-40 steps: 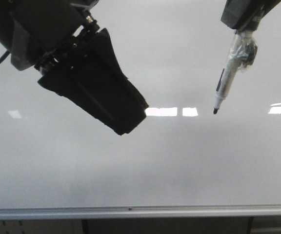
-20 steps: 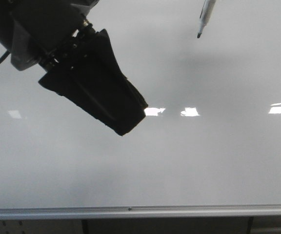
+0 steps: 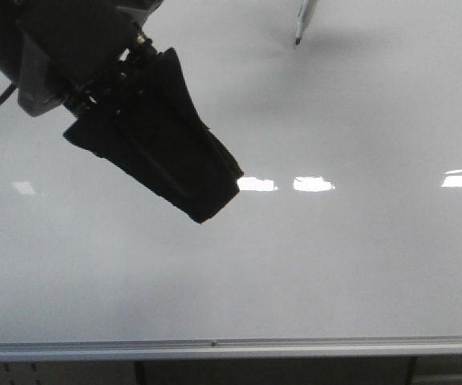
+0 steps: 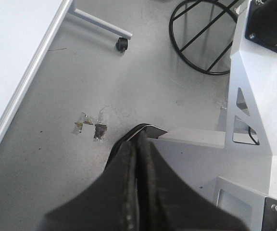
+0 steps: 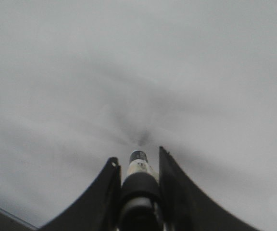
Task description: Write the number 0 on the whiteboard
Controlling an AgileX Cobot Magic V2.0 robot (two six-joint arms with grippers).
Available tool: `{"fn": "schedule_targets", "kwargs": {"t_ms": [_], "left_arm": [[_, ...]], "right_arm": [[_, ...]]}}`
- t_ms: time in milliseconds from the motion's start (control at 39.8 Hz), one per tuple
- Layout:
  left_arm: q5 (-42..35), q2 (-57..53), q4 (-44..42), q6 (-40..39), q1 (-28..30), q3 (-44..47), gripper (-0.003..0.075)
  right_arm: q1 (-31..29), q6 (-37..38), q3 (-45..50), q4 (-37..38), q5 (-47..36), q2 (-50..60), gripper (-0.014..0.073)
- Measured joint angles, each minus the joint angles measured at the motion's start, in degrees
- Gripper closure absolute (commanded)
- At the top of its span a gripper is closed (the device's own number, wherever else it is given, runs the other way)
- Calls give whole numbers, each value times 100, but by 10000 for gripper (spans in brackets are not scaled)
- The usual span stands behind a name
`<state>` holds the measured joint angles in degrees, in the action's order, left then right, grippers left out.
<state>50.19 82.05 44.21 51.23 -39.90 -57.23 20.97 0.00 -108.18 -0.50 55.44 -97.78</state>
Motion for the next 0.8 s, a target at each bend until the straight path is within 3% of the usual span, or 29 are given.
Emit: {"fn": "schedule_targets", "kwargs": {"t_ms": [803], "left_arm": [[0,0,0,0,0,0,740]], "right_arm": [[9,0,-13,3,-170,-538,653]]}}
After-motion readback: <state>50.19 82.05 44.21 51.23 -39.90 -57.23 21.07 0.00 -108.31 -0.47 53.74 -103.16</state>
